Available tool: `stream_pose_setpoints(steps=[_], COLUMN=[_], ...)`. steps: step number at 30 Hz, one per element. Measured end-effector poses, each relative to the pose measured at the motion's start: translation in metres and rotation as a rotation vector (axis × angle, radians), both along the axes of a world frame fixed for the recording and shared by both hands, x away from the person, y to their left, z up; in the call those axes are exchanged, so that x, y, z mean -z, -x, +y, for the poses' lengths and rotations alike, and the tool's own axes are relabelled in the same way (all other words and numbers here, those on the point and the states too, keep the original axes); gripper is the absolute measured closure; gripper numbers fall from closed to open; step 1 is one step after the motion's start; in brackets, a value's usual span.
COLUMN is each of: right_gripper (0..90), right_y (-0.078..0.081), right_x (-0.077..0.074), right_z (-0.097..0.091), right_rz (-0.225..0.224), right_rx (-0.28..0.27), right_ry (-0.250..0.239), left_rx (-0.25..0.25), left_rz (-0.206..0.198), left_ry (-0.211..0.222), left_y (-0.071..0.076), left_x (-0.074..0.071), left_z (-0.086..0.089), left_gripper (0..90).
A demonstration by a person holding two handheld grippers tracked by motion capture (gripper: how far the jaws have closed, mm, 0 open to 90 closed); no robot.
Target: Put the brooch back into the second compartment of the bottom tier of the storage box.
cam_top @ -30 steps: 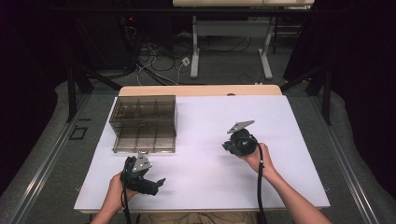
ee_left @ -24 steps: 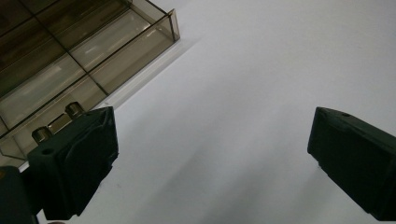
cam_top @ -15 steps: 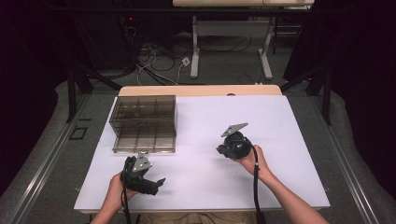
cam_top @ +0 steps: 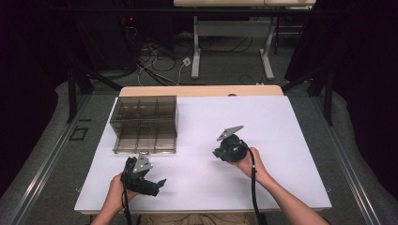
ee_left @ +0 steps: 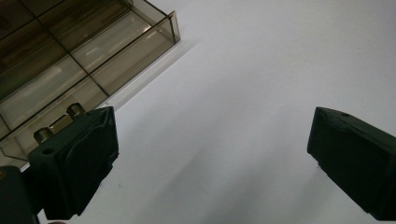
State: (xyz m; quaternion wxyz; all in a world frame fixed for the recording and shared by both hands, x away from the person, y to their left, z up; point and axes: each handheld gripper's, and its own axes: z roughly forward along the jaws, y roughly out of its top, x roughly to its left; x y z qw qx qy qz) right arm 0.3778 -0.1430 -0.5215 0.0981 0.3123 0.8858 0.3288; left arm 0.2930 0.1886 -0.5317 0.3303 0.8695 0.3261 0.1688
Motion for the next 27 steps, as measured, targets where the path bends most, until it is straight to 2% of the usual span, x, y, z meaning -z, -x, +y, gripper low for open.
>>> stream_pose_setpoints(steps=[13,20,27], right_gripper=[82.3,82.3,82.3], right_y=[0.005,0.007,0.010], right_x=[0.004,0.007,0.011], right_z=[0.014,0.019,0.027], right_rz=[0.013,0.019,0.027], right_rx=[-0.044,-0.068,-0.092], right_ry=[0.012,0.019,0.028], left_rx=[-0.001,-0.002,-0.002], left_rz=[-0.009,0.001,-0.010], left_ry=[0.000,0.003,-0.001], left_y=[0.000,0.000,0.000], left_x=[0.000,0.001,0.000], left_z=[0.000,0.000,0.000], left_gripper=[2.0,2.0,2.1])
